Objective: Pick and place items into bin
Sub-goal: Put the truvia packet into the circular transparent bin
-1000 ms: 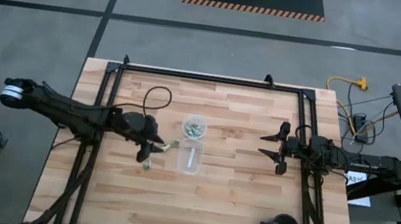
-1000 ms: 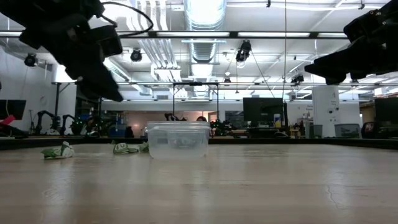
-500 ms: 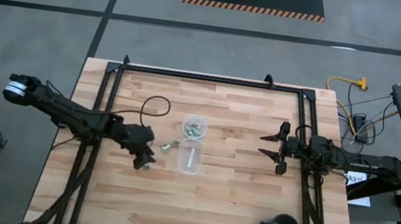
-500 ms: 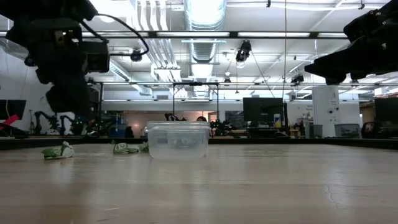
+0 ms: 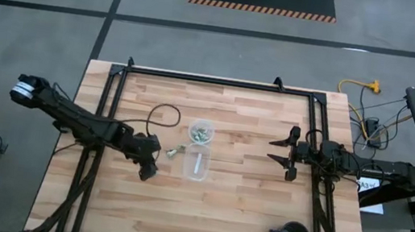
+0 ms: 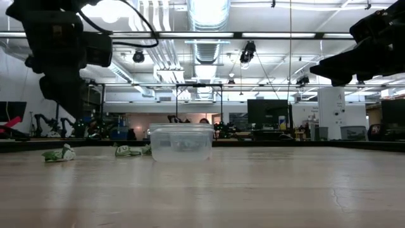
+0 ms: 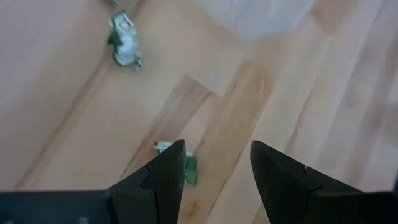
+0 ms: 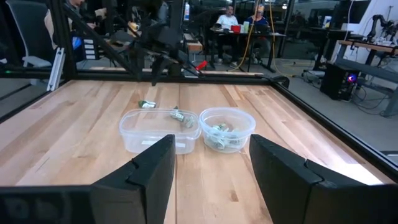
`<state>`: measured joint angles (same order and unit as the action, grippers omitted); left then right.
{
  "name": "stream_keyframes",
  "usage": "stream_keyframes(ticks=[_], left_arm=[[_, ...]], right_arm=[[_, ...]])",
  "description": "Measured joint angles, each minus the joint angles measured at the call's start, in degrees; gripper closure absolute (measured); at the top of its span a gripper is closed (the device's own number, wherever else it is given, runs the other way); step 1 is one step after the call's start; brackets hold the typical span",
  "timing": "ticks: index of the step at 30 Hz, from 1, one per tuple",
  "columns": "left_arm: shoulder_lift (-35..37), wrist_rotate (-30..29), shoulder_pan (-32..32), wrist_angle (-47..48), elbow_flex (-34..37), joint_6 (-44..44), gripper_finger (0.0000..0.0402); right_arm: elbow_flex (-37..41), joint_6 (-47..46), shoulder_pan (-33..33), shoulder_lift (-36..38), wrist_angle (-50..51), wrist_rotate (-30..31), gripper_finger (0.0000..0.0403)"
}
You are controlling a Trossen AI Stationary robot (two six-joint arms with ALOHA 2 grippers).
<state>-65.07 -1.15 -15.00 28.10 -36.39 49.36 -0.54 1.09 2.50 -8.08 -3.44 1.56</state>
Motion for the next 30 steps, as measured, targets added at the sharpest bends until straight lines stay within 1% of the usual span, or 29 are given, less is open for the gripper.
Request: stream_keyframes(ticks=[7, 14, 20, 23, 30], left_arm=[[-10.4, -0.3, -1.2, 12.8, -8.6, 1.3, 0.0237], [-16.6, 0.6, -1.2, 13.3, -10.8, 1.0, 0.0237], [-18.2, 1.9, -1.8, 13.3, -10.1, 1.4, 0.0237], [-18.2, 1.9, -2.0, 12.6, -10.1, 2.8, 0.0237], [-18.2, 0.6, -2.0, 11.2, -9.2, 2.8, 0.0237]], right_arm=[[0.0, 0.0, 0.0, 0.0, 0.0, 0.0, 0.0206], [0.0, 0.0, 0.0, 0.0, 0.0, 0.0, 0.0207], [0.0, 0.0, 0.0, 0.0, 0.0, 0.0, 0.0207], [0.0, 0.0, 0.0, 0.0, 0.0, 0.0, 0.0207], [0.0, 0.0, 0.0, 0.0, 0.0, 0.0, 0.0206]])
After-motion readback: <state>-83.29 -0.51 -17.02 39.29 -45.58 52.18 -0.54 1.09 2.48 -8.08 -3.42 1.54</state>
